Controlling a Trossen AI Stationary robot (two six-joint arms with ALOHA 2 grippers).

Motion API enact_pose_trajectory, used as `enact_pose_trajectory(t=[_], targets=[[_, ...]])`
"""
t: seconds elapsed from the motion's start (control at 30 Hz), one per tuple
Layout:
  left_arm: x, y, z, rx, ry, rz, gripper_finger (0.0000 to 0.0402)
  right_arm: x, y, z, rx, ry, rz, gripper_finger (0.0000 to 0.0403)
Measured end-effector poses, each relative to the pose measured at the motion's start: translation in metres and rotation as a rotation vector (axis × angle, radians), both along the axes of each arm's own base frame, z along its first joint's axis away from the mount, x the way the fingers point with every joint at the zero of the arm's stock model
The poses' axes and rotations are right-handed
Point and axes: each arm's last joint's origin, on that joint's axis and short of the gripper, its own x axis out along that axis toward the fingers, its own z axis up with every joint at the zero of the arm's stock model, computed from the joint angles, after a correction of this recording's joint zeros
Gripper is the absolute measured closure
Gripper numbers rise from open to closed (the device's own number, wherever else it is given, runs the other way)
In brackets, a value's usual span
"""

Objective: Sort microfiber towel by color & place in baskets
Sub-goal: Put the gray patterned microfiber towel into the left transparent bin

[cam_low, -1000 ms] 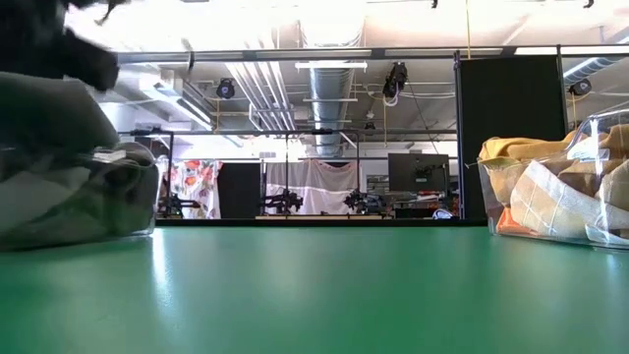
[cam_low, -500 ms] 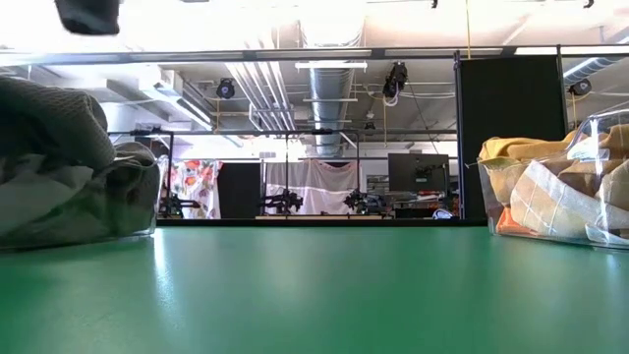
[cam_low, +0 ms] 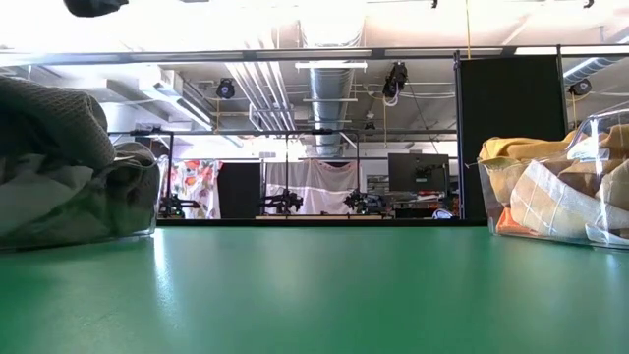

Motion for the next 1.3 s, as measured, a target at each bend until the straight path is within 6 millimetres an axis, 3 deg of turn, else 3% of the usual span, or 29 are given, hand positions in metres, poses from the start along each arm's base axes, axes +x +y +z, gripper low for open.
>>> enact_pose_trajectory(t=[0.13, 0.3, 0.43, 0.6, 0.73, 0.97, 1.07, 1.3], targets=[[-0.004, 0.001, -0.009, 0.025, 0.015, -0.017, 0.0169, 0.022, -0.015, 0.035, 0.057, -0.148, 0.014, 0.0374], [-0.009, 0.005, -0.013, 0.138, 0.000, -0.031, 0.0169, 0.071, -0.055, 0.096, 0.010, -0.567, 0.059, 0.0375], [-0.019, 0.010, 0.001, 0.224, -0.077, -0.012, 0.0169, 0.113, -0.098, 0.136, -0.045, -0.909, 0.096, 0.0376], [-0.028, 0.012, 0.023, 0.170, -0.218, -0.007, 0.0169, 0.158, -0.151, 0.175, -0.100, -1.333, 0.078, 0.0376], [-0.028, 0.012, 0.029, 0.136, -0.276, 0.009, 0.0157, 0.184, -0.187, 0.188, -0.146, -1.502, 0.105, 0.0377], [-0.007, 0.005, 0.029, 0.216, -0.314, -0.072, 0.0104, 0.215, -0.227, 0.187, -0.260, -1.510, 0.002, 0.0378], [0.002, 0.004, 0.023, 0.262, -0.272, -0.076, 0.0086, 0.223, -0.235, 0.189, -0.340, -1.508, -0.065, 0.0378], [0.022, 0.011, 0.014, 0.403, -0.193, 0.092, 0.0055, 0.234, -0.242, 0.196, -0.566, -1.488, -0.261, 0.0378]])
